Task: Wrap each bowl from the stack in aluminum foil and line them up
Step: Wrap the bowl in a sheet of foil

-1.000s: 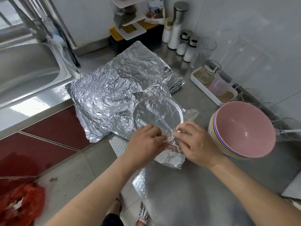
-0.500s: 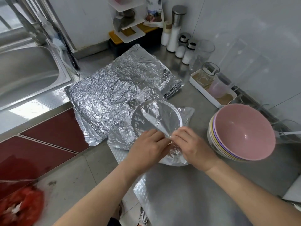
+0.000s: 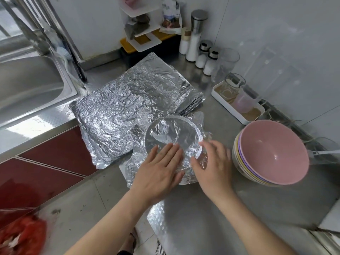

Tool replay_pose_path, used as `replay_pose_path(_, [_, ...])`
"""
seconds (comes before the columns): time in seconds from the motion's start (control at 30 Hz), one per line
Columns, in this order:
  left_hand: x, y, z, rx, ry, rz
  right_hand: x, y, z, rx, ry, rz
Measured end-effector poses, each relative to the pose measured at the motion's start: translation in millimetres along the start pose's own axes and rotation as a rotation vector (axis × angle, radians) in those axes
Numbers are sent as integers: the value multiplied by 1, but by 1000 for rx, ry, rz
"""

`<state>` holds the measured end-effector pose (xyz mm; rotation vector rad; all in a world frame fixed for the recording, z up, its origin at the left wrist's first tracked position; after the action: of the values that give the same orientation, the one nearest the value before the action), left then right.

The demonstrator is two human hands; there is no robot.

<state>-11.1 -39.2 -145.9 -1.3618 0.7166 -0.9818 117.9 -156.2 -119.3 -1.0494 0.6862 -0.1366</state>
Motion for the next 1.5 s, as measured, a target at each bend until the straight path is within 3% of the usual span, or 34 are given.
replay_pose_path(0.07, [2,-2,1,28,-8,-10,-6,-3,4,42,195,66])
replay_pose_path(0.17, [6,-6,2,68,-23,-31,-6,-3,9,-53,464,163])
replay_pose_path(0.4, [21,-8,8,264,50,-231,-4,0,20,-153,620,190])
replay_pose_path(0.7, [34,-5,14,336,66,-251,-15,-9,27,-290,531,80])
replay_pose_path(0.87, [45,-11,24,199,-6,-405,-15,-19,35,-269,516,36])
replay_pose_path(0.93, [38,-21,26,185,-76,-498,-12,-20,37,-224,522,35])
replay_pose_path(1.03, [8,-34,33,236,-358,-478,-10,-19,36,-186,514,33])
replay_pose_path(1.13, [-19,-33,40,81,-554,-435,-12,-13,28,-216,527,22])
replay_pose_path(1.2, [-25,-31,41,24,-576,-428,-11,-10,27,-208,550,23])
replay_pose_path(1.37, [-23,-33,36,82,-581,-421,1,-17,33,-133,563,2])
replay_pose_path(1.5, [-18,-43,32,29,-691,-430,12,-17,38,-86,541,-34])
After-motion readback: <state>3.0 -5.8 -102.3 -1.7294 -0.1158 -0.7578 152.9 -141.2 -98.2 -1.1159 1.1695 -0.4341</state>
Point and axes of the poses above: each hand's wrist, its own z-axis towards the middle knuckle, its own y-axis out of the palm, x = y × z, the point moved 2 cm from there along z, towards the middle knuckle, and after that the axes turned 12 degrees about -y, right-handed, at the moved point
